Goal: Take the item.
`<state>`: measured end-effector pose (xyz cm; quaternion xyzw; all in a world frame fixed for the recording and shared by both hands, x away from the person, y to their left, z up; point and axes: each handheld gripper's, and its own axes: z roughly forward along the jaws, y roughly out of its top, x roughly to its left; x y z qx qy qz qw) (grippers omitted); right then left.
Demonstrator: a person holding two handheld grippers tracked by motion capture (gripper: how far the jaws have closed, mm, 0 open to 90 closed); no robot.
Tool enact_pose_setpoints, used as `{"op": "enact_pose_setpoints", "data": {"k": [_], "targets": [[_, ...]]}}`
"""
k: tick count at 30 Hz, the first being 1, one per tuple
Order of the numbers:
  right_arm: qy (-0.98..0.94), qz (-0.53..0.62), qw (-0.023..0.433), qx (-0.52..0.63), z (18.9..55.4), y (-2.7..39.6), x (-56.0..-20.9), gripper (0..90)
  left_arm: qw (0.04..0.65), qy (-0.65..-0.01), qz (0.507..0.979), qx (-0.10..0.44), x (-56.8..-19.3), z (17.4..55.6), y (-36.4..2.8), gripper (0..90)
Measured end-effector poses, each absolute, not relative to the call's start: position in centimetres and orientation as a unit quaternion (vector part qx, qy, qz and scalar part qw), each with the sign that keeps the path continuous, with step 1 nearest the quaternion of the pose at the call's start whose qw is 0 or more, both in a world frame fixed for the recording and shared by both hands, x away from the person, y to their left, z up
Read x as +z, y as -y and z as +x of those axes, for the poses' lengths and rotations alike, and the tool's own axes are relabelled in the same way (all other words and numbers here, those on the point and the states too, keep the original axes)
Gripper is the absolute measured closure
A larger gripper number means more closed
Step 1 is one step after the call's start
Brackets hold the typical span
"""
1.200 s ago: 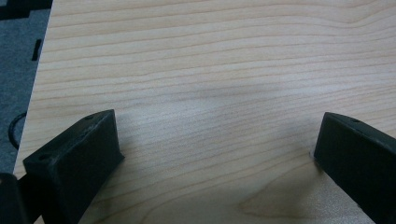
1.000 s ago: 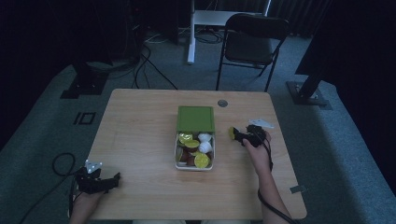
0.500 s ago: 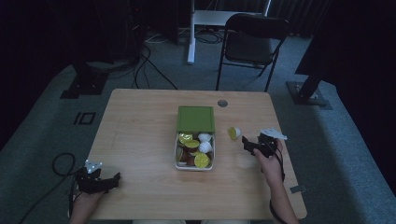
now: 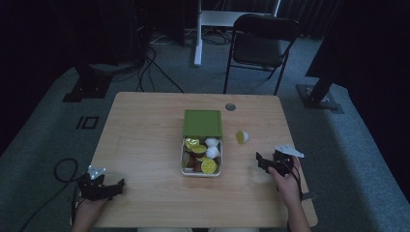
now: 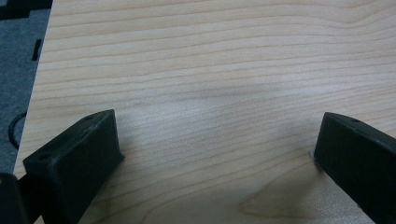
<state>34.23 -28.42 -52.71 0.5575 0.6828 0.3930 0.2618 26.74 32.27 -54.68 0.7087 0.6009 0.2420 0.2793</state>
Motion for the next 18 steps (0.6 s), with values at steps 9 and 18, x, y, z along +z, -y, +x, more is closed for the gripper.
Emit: {"op": "enact_pose_setpoints", "data": {"k": [9,18], "targets": [[-0.678,0.57,0.264,0.381,32.6,29.8,-53.4,13.5,0.279,-0.601,0.709,0.242,-54.7,26.7,-32.3,0.5],[-0.68,0.582,0.256,0.365,31.6,30.8,-54.2,13.5,0.279,-0.601,0.709,0.242,-54.7,26.7,-32.3,0.5]]}}
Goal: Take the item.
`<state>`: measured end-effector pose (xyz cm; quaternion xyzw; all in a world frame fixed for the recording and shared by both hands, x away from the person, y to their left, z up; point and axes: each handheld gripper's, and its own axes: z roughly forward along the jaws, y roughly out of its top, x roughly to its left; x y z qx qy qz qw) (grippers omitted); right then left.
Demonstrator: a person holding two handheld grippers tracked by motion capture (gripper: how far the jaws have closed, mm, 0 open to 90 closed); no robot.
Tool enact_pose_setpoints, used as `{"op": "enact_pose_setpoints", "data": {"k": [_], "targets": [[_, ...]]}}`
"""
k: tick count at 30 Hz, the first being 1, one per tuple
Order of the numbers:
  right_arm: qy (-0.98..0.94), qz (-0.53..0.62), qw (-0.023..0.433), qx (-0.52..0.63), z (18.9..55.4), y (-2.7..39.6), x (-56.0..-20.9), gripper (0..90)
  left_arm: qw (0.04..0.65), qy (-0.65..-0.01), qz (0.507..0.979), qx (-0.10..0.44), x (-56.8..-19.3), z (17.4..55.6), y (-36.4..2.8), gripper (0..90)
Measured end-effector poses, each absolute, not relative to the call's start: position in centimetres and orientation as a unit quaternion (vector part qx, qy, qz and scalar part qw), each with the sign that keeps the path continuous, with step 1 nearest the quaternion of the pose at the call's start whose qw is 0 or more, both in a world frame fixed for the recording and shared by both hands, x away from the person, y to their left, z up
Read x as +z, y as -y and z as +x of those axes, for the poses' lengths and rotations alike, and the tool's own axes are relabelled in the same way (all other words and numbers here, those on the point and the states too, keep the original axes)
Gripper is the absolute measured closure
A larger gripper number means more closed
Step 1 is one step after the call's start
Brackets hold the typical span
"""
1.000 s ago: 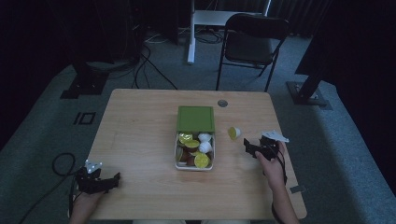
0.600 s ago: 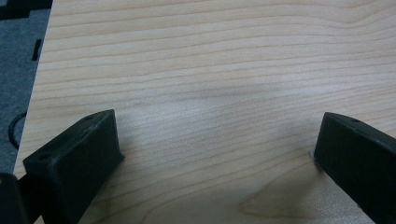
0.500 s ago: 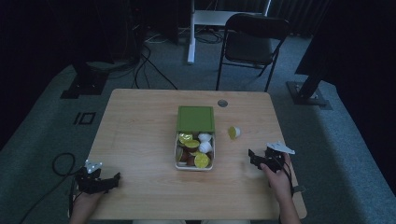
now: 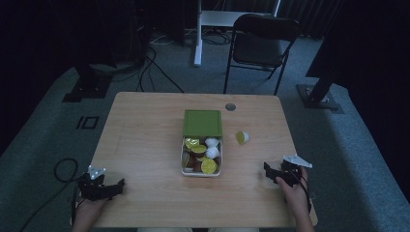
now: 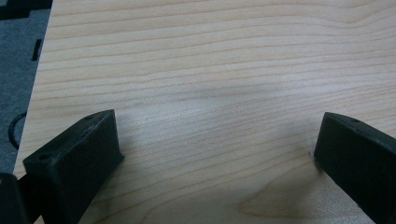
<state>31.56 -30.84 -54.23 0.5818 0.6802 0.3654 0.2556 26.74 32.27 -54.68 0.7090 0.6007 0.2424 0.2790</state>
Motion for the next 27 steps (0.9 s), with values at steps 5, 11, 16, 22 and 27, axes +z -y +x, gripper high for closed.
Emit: {"op": "enact_pose_setpoints", "data": {"k": [5,11,16,22,27], "targets": [[-0.683,0.582,0.255,0.36,30.9,31.3,-54.5,13.5,0.279,-0.601,0.709,0.242,-54.7,26.7,-32.3,0.5],[-0.689,0.581,0.253,0.351,30.2,31.7,-54.8,13.3,0.279,-0.601,0.709,0.242,-54.7,26.7,-32.3,0.5],[-0.696,0.577,0.254,0.344,29.7,31.9,-54.8,13.2,0.279,-0.601,0.709,0.242,-54.7,26.7,-32.3,0.5],[-0.707,0.571,0.251,0.335,29.0,32.0,-54.9,13.2,0.279,-0.601,0.709,0.242,-54.7,26.7,-32.3,0.5],[-0.712,0.566,0.243,0.337,28.7,32.1,-54.9,13.2,0.279,-0.601,0.709,0.242,-54.7,26.7,-32.3,0.5]]}}
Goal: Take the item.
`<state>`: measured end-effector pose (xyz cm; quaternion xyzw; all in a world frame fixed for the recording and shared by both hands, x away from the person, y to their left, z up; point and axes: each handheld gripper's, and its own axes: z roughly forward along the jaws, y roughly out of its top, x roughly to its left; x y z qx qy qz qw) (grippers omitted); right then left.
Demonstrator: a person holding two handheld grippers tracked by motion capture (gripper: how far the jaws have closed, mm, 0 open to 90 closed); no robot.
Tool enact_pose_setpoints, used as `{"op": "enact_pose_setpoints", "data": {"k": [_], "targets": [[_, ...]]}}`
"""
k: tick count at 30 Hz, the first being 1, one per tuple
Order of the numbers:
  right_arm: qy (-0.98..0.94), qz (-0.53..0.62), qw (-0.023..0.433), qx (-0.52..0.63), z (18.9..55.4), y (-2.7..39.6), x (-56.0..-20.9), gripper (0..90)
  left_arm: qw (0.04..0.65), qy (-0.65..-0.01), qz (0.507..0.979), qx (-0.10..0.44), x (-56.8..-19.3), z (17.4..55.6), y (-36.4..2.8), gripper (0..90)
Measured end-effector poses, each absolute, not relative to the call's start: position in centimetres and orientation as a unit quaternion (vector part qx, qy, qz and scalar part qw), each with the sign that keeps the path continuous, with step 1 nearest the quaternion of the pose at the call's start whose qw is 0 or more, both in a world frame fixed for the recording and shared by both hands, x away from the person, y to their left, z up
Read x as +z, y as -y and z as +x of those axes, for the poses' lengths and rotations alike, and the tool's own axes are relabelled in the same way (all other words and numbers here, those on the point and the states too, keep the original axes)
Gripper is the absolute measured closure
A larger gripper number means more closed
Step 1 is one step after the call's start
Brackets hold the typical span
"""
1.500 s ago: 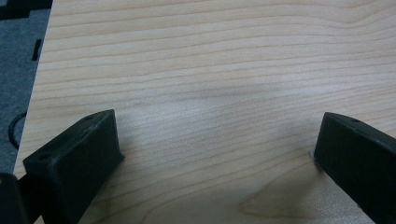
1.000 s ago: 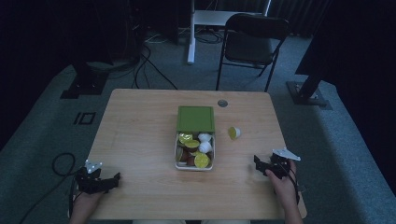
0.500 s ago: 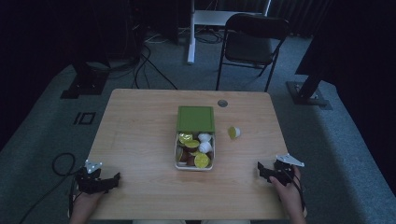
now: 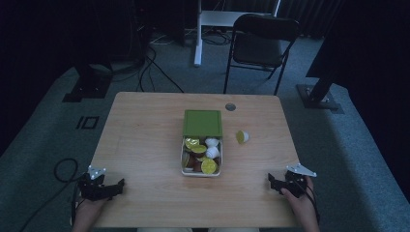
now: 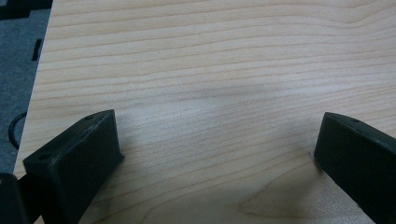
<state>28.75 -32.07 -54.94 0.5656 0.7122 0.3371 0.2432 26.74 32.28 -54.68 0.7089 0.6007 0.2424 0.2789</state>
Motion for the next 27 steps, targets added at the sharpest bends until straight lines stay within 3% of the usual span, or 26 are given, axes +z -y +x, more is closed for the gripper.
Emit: {"op": "enact_pose_setpoints", "data": {"k": [27], "targets": [[-0.756,0.523,0.218,0.328,28.34,31.7,-55.11,11.9,0.279,-0.601,0.709,0.242,-54.68,26.73,-32.27,0.5]]}}
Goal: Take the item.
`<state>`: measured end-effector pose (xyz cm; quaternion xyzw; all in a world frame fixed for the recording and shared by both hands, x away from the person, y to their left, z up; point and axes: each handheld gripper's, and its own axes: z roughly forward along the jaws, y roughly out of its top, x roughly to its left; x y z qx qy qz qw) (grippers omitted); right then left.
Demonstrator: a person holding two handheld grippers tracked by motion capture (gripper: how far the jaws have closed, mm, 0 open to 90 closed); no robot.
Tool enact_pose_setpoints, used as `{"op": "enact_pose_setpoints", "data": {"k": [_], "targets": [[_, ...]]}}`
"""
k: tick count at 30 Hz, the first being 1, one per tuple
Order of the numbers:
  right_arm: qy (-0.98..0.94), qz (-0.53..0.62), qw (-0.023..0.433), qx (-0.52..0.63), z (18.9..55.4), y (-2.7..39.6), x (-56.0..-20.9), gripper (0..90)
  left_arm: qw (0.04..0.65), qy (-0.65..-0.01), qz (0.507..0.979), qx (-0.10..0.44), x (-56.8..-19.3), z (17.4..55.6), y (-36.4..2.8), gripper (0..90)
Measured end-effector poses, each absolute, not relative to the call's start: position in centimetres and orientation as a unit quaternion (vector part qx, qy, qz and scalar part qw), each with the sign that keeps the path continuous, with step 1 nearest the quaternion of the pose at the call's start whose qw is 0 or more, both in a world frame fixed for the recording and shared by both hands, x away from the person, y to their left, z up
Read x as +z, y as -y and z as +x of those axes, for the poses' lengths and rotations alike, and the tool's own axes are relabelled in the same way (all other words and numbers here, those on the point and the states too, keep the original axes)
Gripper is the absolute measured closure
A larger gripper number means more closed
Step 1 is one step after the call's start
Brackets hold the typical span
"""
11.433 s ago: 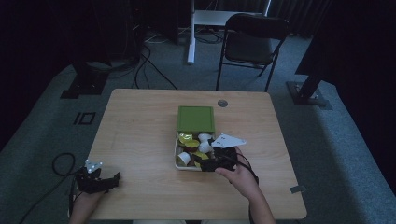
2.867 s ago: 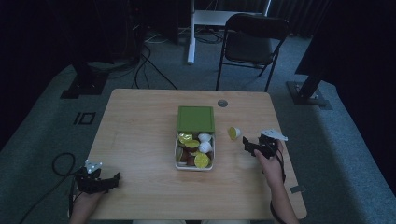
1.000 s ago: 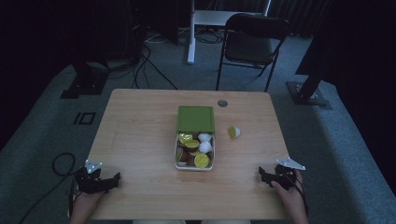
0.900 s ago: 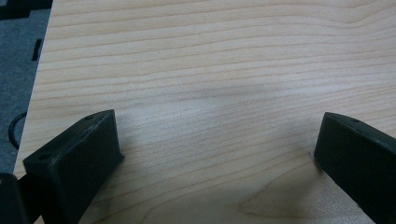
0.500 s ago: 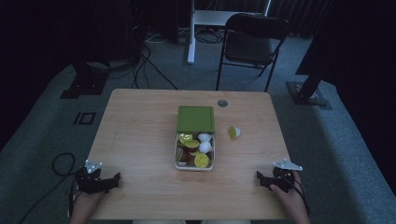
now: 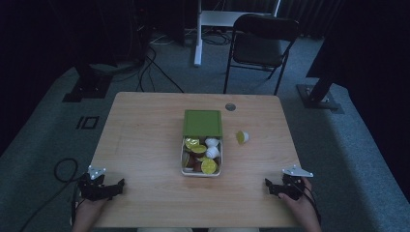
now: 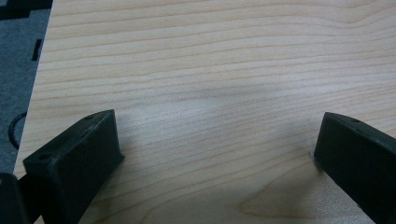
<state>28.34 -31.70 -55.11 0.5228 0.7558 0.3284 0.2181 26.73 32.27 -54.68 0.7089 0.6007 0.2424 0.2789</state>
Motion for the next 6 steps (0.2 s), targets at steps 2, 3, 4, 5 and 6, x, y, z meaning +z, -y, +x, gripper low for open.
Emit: {"op": "enact_pose_setpoints", "data": {"k": [2,3,4,5,6], "targets": [[-0.756,0.523,0.218,0.328,28.34,31.7,-55.11,11.6,0.279,-0.601,0.709,0.242,-54.68,26.73,-32.27,0.5],[-0.757,0.521,0.217,0.328,28.37,31.7,-55.11,11.1,0.279,-0.601,0.709,0.242,-54.68,26.74,-32.27,0.5],[-0.757,0.521,0.217,0.329,28.38,31.7,-55.11,11.1,0.279,-0.601,0.709,0.242,-54.68,26.74,-32.27,0.5],[-0.758,0.52,0.217,0.329,28.4,31.71,-55.11,11.0,0.279,-0.601,0.709,0.242,-54.68,26.74,-32.27,0.5],[-0.758,0.52,0.217,0.329,28.42,31.71,-55.11,11.0,0.279,-0.601,0.709,0.242,-54.68,26.74,-32.27,0.5]]}}
